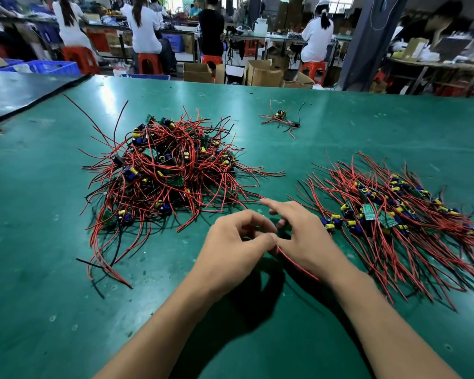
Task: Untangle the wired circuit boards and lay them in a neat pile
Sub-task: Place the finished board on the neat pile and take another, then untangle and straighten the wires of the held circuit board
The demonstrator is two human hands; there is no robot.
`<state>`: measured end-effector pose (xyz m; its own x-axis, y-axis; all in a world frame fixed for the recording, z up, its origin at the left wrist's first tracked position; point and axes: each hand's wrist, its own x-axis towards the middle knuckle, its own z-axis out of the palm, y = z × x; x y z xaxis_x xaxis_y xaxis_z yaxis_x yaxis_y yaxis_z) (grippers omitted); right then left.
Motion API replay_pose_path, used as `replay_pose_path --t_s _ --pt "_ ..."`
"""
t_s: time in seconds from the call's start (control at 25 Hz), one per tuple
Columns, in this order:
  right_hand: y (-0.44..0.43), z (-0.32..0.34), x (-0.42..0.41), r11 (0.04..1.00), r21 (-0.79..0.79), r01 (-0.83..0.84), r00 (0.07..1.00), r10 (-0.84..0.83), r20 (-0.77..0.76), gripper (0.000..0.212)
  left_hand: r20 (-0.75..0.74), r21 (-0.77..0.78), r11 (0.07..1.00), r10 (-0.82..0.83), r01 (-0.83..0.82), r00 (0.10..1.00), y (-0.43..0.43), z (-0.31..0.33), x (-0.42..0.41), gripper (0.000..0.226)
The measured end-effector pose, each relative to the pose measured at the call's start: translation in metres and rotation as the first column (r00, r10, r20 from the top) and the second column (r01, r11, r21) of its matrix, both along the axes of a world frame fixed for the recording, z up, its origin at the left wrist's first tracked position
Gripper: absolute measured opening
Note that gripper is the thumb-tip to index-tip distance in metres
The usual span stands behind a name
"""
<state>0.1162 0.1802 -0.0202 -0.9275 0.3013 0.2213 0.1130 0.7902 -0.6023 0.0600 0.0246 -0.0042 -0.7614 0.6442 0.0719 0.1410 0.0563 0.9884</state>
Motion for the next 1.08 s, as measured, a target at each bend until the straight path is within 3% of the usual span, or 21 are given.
replay_pose_path --t_s 0.12,0.24,0.32,0.36,0.48,0.6,0.68,0.72,0.8,0.92,1.0,1.08 --pt "-0.001 0.011 0.005 0.983 -0.125 -0.132 0.991 0.126 -0.05 0.058 0.272 0.2 0.966 -0.218 0.167 0.937 -0.005 0.006 -0.003 0.004" --pt "-0.013 0.012 0.006 0.927 -0.339 -0.163 0.978 0.105 -0.183 0.025 0.411 0.298 0.942 -0.275 0.157 0.869 -0.007 0.009 -0.006 0.013" --pt "-0.019 0.015 0.002 0.79 -0.599 -0.13 0.973 -0.014 -0.23 0.012 0.516 0.294 0.954 -0.209 0.057 0.831 -0.007 0.009 -0.012 0.03" --pt "-0.019 0.018 0.0 0.693 -0.71 -0.125 0.965 -0.081 -0.25 0.017 0.537 0.254 0.966 -0.174 0.038 0.825 -0.007 0.007 -0.015 0.038" --pt "-0.019 0.029 -0.001 0.377 -0.911 -0.168 0.959 -0.153 -0.24 0.027 0.484 0.113 0.984 -0.174 0.136 0.857 -0.005 -0.001 -0.013 0.026" --pt "-0.019 0.029 0.003 0.293 -0.943 -0.16 0.986 0.0 -0.167 0.036 0.483 0.125 0.984 -0.172 0.127 0.859 0.001 -0.005 -0.01 0.024" --pt "-0.023 0.025 0.002 0.227 -0.963 -0.143 0.987 0.1 -0.123 0.04 0.561 0.193 0.977 -0.183 0.087 0.807 0.002 -0.003 -0.014 0.03" --pt "-0.024 0.023 0.001 0.228 -0.965 -0.126 0.988 0.116 -0.102 0.039 0.604 0.225 0.971 -0.204 0.081 0.771 0.002 -0.002 -0.017 0.03" --pt "-0.025 0.019 0.0 0.325 -0.942 -0.086 0.995 0.079 -0.064 0.033 0.632 0.25 0.964 -0.231 0.088 0.74 0.001 -0.001 -0.02 0.028" --pt "-0.024 0.018 0.0 0.457 -0.888 -0.051 0.999 0.041 -0.036 0.037 0.557 0.254 0.962 -0.231 0.102 0.798 0.0 -0.005 -0.019 0.026" --pt "-0.024 0.019 0.002 0.471 -0.882 -0.027 1.0 0.025 -0.018 0.041 0.511 0.254 0.957 -0.257 0.142 0.82 -0.001 -0.009 -0.017 0.034" --pt "-0.023 0.021 0.003 0.427 -0.904 0.007 1.0 -0.019 -0.001 0.038 0.482 0.247 0.949 -0.294 0.194 0.825 -0.002 -0.011 -0.016 0.032"
